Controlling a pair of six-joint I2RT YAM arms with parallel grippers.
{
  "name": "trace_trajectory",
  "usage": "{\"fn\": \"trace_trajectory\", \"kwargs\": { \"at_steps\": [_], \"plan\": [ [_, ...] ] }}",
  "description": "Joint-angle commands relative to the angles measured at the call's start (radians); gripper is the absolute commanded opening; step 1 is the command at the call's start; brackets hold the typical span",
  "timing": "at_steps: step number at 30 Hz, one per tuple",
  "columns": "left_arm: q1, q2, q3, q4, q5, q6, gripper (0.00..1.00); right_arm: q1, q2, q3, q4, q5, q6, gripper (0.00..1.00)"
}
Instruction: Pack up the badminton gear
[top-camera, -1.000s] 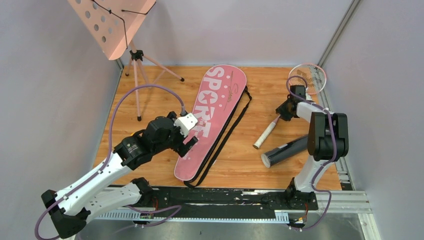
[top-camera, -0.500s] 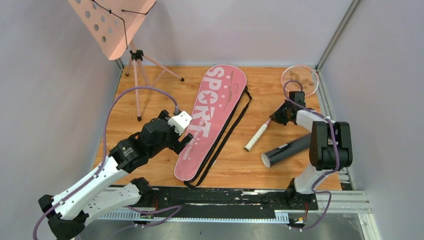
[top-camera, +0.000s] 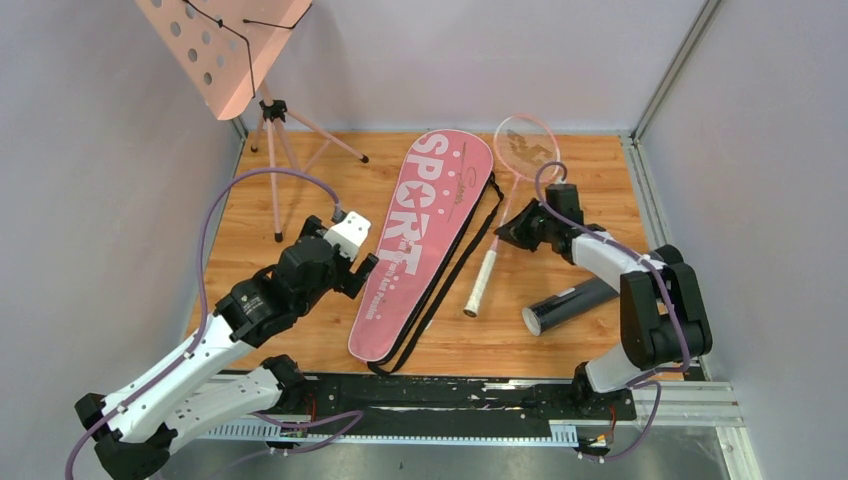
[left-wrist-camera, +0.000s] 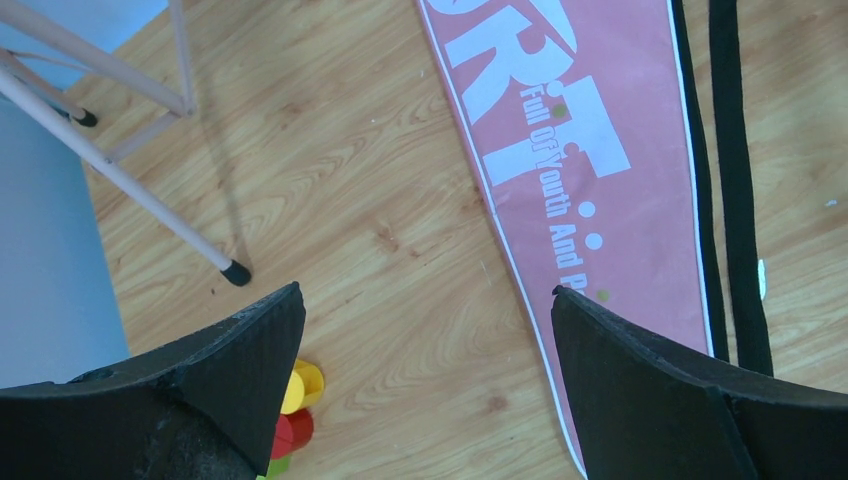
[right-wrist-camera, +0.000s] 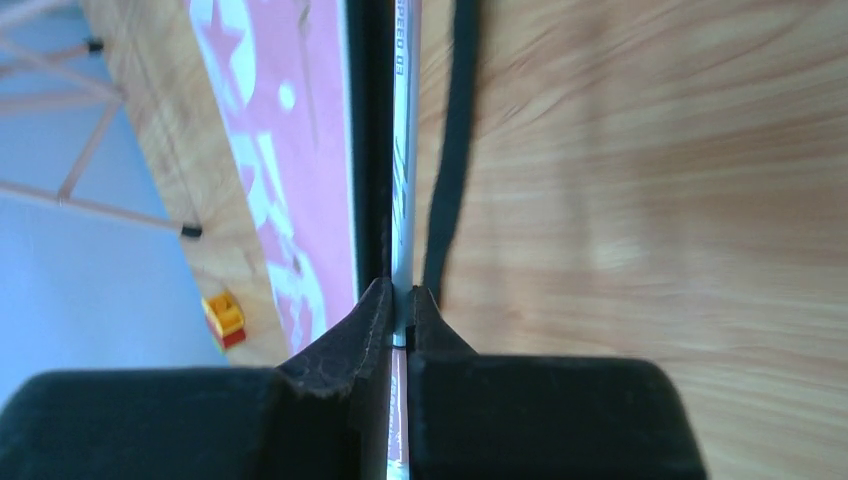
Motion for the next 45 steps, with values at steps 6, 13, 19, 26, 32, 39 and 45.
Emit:
{"fn": "trace_trajectory", "kwargs": {
  "at_steps": [6,13,19,26,32,39,45],
  "plan": [
    [0.004,0.059,0.027,0.027,0.135,-0.173,0.95,0.314,0.016,-0.067,0.240,0.043,0.196,0.00],
    [0.003,0.138,-0.065,0.208,0.366,-0.301,0.91,0.454,0.164,-0.011,0.331,0.059,0.312,0.00],
    [0.003,0.240,-0.154,0.374,0.523,-0.336,0.91,0.482,0.166,-0.018,0.376,0.066,0.349,0.00],
    [-0.004,0.300,-0.225,0.507,0.527,-0.323,0.91,0.485,0.138,-0.049,0.433,0.031,0.385,0.00],
    [-0.048,0.428,-0.206,0.479,0.479,-0.268,0.88,0.487,0.136,-0.042,0.426,0.036,0.387,0.00],
    [-0.075,0.537,-0.163,0.428,0.373,-0.266,0.77,0.490,0.091,-0.082,0.443,0.033,0.393,0.00],
    [-0.080,0.530,-0.189,0.473,0.348,-0.270,0.58,0.489,0.074,-0.108,0.488,0.038,0.335,0.00]
  ]
}}
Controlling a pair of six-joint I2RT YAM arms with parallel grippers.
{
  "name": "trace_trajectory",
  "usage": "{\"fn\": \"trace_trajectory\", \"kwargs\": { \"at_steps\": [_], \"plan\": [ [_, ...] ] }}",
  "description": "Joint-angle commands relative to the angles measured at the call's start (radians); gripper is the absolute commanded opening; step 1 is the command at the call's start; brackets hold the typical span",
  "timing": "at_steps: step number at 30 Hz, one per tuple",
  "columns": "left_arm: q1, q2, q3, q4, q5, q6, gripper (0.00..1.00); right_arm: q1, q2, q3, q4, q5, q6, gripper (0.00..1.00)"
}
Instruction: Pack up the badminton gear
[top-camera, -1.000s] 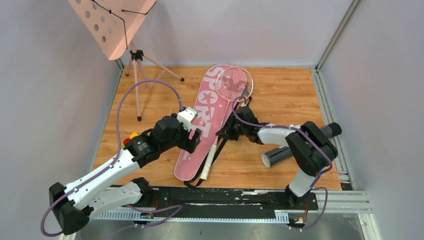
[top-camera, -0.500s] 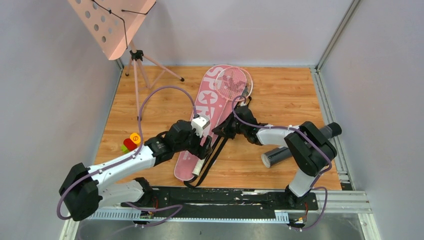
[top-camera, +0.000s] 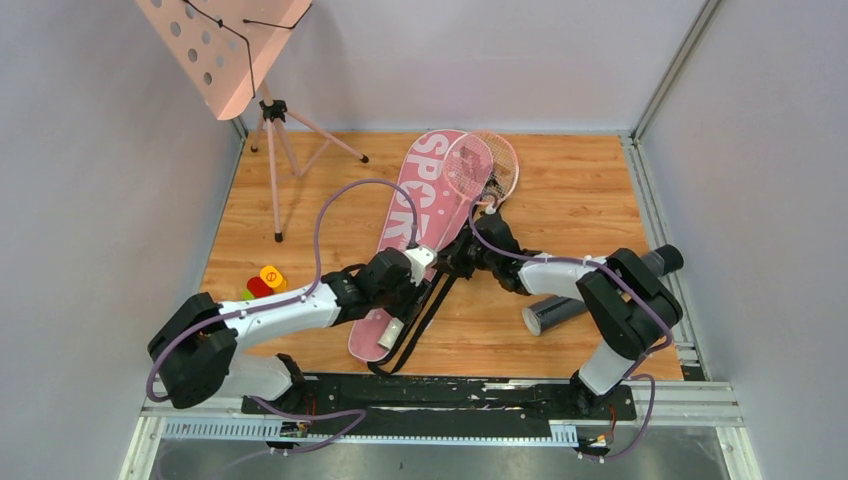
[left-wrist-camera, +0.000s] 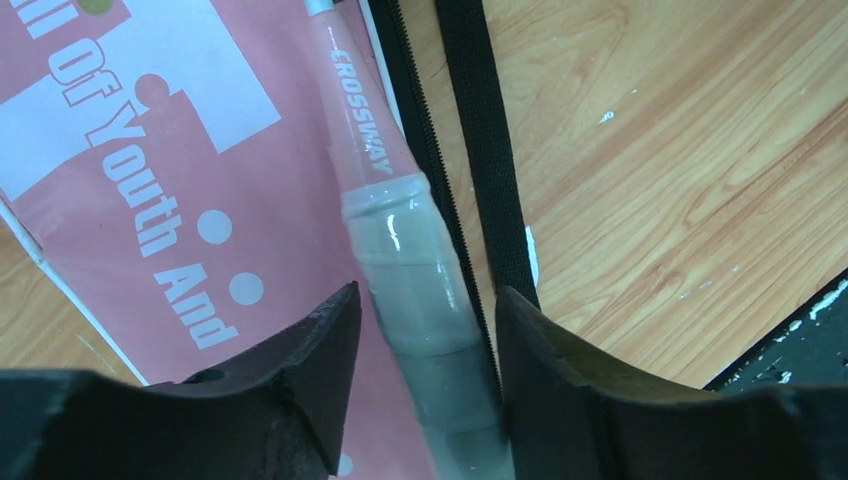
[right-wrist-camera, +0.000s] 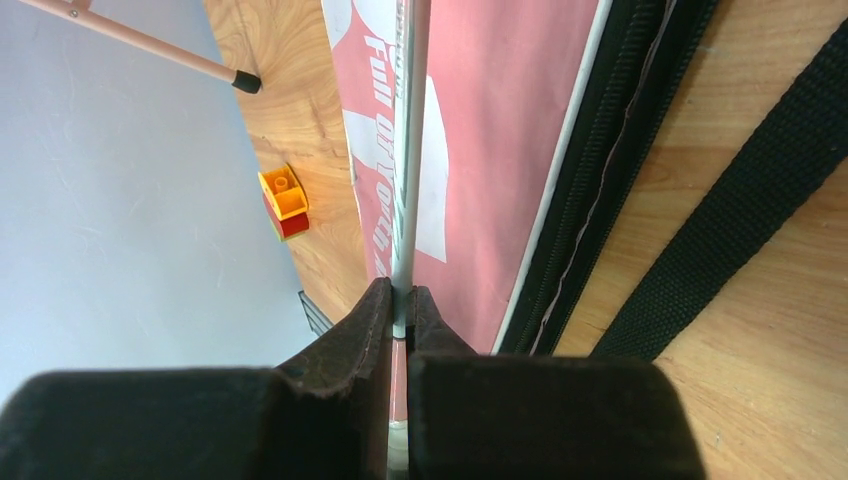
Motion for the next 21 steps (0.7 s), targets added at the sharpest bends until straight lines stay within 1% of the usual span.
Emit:
{"fn": "trace_trajectory", "kwargs": {
  "at_steps": [1,2,3,4,5,7,9,11,14,16,17,21],
  "plan": [
    [-0.001,-0.020,0.004,0.052,-0.051,0.008,0.47,0.006,-0.053,-0.025,0.131,-0.026,-0.046,0.00],
    [-0.001,-0.022,0.003,0.054,-0.053,-0.005,0.42,0.005,-0.051,-0.036,0.159,-0.036,-0.057,0.02],
    [-0.001,-0.031,0.001,0.055,-0.056,-0.014,0.31,0.004,-0.049,-0.047,0.192,-0.049,-0.072,0.06],
    [-0.001,-0.038,-0.001,0.057,-0.056,-0.034,0.26,0.002,-0.047,-0.056,0.219,-0.059,-0.087,0.09],
    [-0.001,-0.057,-0.008,0.062,-0.043,-0.043,0.18,-0.003,-0.043,-0.068,0.248,-0.067,-0.100,0.14],
    [-0.001,-0.098,-0.027,0.083,-0.013,-0.079,0.09,-0.019,-0.037,-0.093,0.310,-0.089,-0.113,0.24],
    [-0.001,-0.146,-0.049,0.105,0.007,-0.127,0.05,-0.040,-0.036,-0.123,0.384,-0.106,-0.139,0.30],
    [-0.001,-0.192,-0.064,0.110,0.018,-0.170,0.03,-0.063,-0.038,-0.142,0.408,-0.111,-0.170,0.34],
    [0.000,-0.259,-0.093,0.126,0.055,-0.230,0.00,-0.099,-0.029,-0.161,0.466,-0.156,-0.174,0.43],
    [-0.001,-0.295,-0.118,0.161,0.070,-0.272,0.00,-0.107,-0.023,-0.170,0.506,-0.173,-0.163,0.44],
    [-0.001,-0.306,-0.126,0.175,0.074,-0.301,0.00,-0.107,-0.025,-0.174,0.526,-0.177,-0.158,0.42],
    [-0.001,-0.334,-0.137,0.205,0.098,-0.354,0.00,-0.109,-0.040,-0.204,0.608,-0.174,-0.146,0.28]
  ]
}}
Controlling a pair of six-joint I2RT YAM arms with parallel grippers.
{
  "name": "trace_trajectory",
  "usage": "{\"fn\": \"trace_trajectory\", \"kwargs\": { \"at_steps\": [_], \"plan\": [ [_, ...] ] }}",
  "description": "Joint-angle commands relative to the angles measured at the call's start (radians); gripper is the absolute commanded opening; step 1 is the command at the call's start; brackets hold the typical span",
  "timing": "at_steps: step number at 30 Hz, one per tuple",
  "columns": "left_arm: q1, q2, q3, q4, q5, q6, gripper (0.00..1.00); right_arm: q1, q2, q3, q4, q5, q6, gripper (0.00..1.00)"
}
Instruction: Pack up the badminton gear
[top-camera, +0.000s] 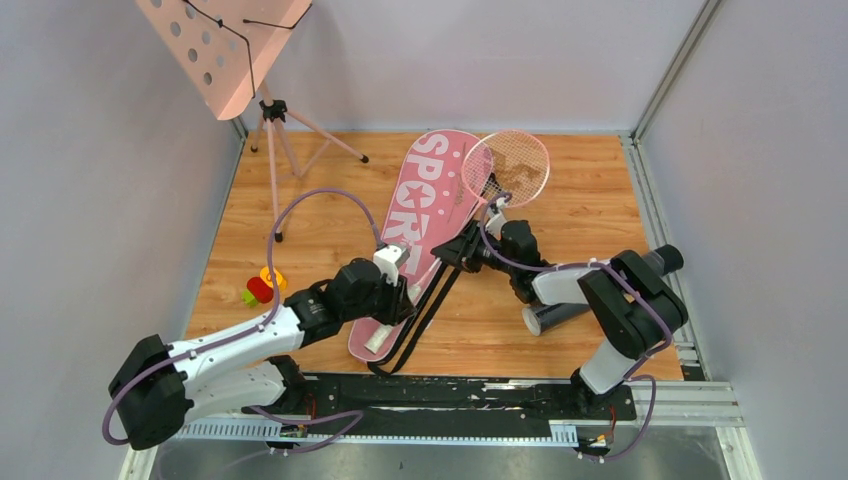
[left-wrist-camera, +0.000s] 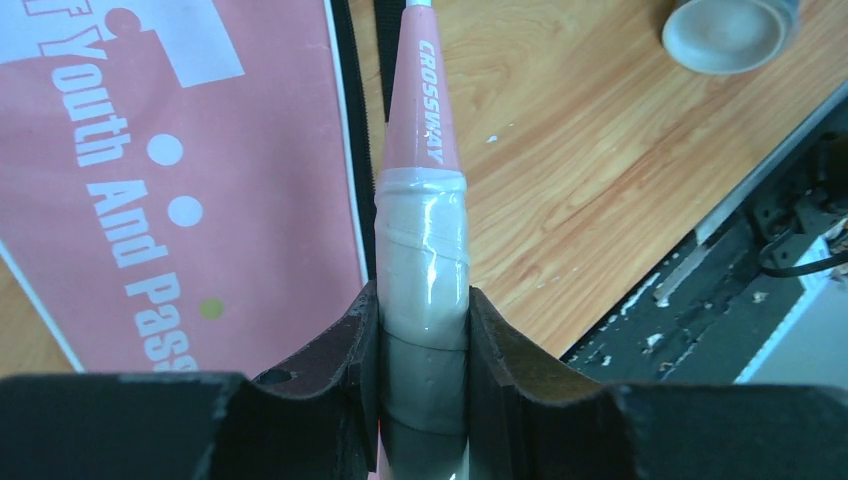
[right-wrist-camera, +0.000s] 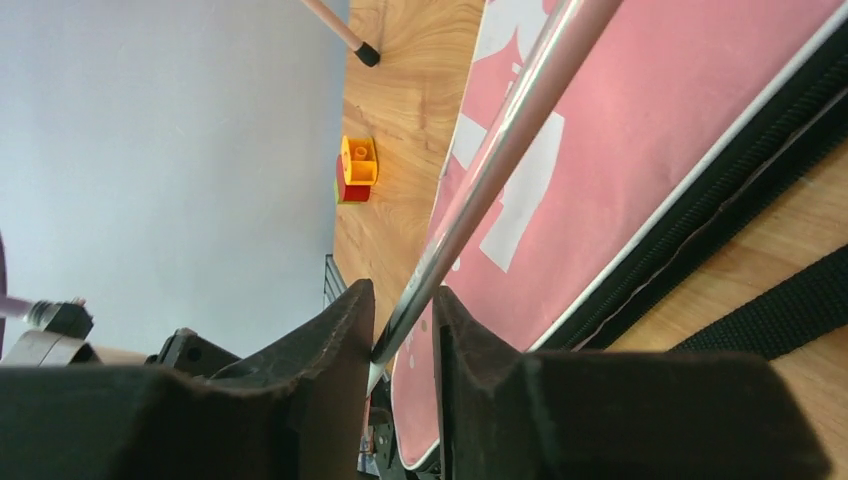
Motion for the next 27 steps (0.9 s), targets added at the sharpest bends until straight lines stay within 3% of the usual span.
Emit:
{"fn": "trace_trajectory", "kwargs": {
  "at_steps": [1,3,5,6,7,9,12,19,23,27],
  "plan": [
    [-0.003,-0.046,0.011,0.146,0.043,-0.100,0.00,-0.008,-0.034,-0.042,0.171,-0.006,-0.010,0.24],
    [-0.003,-0.044,0.015,0.146,0.047,-0.122,0.00,-0.011,-0.042,-0.060,0.224,-0.005,0.005,0.16],
    [-0.003,-0.040,0.018,0.146,0.049,-0.140,0.03,-0.012,-0.049,-0.076,0.263,0.002,0.017,0.01],
    [-0.003,-0.037,0.020,0.146,0.047,-0.145,0.09,-0.015,-0.054,-0.080,0.265,0.007,0.023,0.00],
    [-0.002,-0.030,0.032,0.136,0.043,-0.143,0.28,-0.017,-0.061,-0.081,0.254,0.007,0.027,0.00],
    [-0.003,-0.016,0.072,0.075,0.041,-0.102,0.51,-0.034,-0.087,-0.081,0.210,-0.012,0.030,0.00],
    [-0.003,-0.002,0.132,-0.057,0.033,0.004,0.63,-0.080,-0.164,-0.075,0.053,-0.039,0.000,0.00],
    [-0.003,-0.002,0.196,-0.144,-0.024,0.076,0.70,-0.236,-0.444,-0.064,-0.364,-0.092,-0.129,0.00],
    [-0.003,0.065,0.236,-0.179,-0.087,0.133,0.69,-0.255,-0.547,0.034,-0.703,-0.101,-0.219,0.00],
    [-0.003,0.186,0.287,-0.219,-0.155,0.162,0.68,-0.254,-0.628,0.034,-0.883,-0.111,-0.242,0.00]
  ]
}}
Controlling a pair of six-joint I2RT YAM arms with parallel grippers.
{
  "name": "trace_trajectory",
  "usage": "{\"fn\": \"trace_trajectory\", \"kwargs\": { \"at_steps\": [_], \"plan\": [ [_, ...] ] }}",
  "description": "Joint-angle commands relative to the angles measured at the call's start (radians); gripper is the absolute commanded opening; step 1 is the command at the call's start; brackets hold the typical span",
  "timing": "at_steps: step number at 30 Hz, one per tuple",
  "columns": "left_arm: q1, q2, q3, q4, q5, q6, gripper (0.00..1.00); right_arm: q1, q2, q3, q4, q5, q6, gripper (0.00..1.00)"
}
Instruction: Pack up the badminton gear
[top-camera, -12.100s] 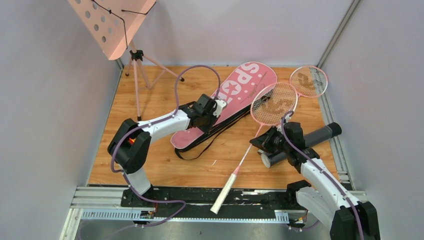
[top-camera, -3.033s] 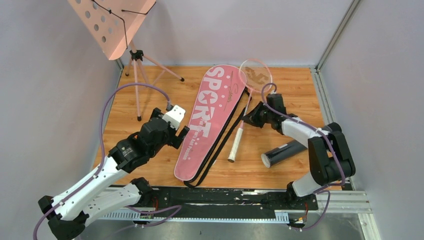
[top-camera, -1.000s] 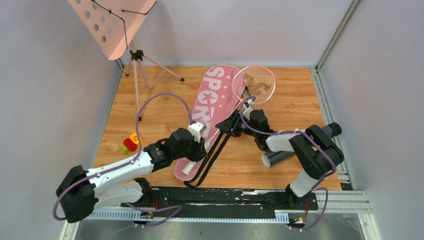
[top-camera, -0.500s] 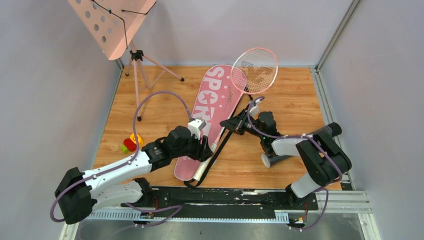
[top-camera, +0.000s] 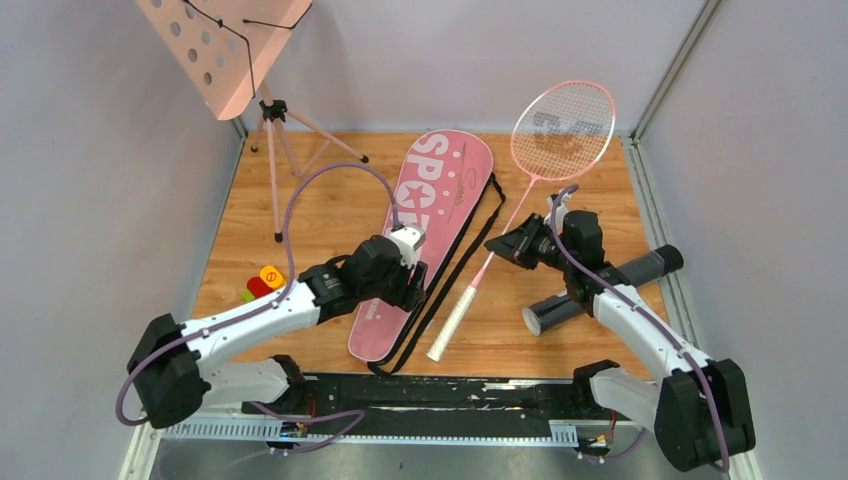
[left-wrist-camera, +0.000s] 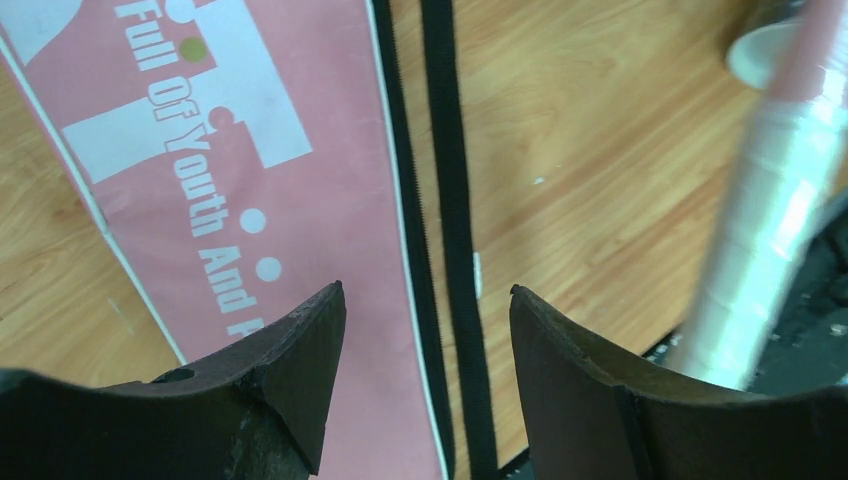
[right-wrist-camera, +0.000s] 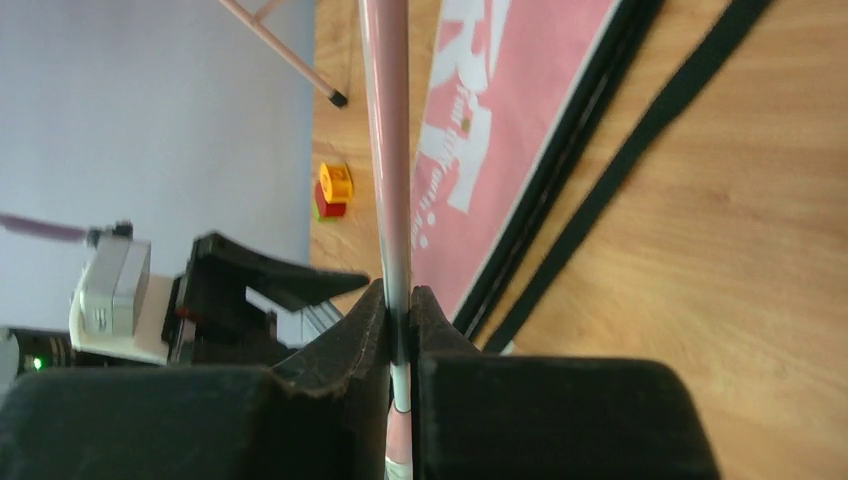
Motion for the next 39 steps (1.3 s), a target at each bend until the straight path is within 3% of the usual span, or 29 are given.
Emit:
{"fn": "trace_trajectory", "kwargs": {
  "at_steps": [1,8,16,39],
  "plan": [
    [-0.001,0.124,0.079,-0.052,-0.093,0.069,0.68,0.005,-0.088,0.037,-0.288,-0.051,-0.081,0.00],
    [-0.001,0.295,0.104,0.010,-0.090,0.108,0.71,0.006,-0.210,-0.020,-0.359,-0.066,-0.103,0.00],
    [-0.043,0.399,0.157,0.023,-0.296,0.182,0.73,0.005,-0.252,-0.078,-0.365,-0.054,-0.105,0.00],
    [-0.097,0.636,0.285,-0.012,-0.330,0.220,0.72,0.005,-0.177,-0.129,-0.261,-0.086,-0.115,0.00]
  ]
}}
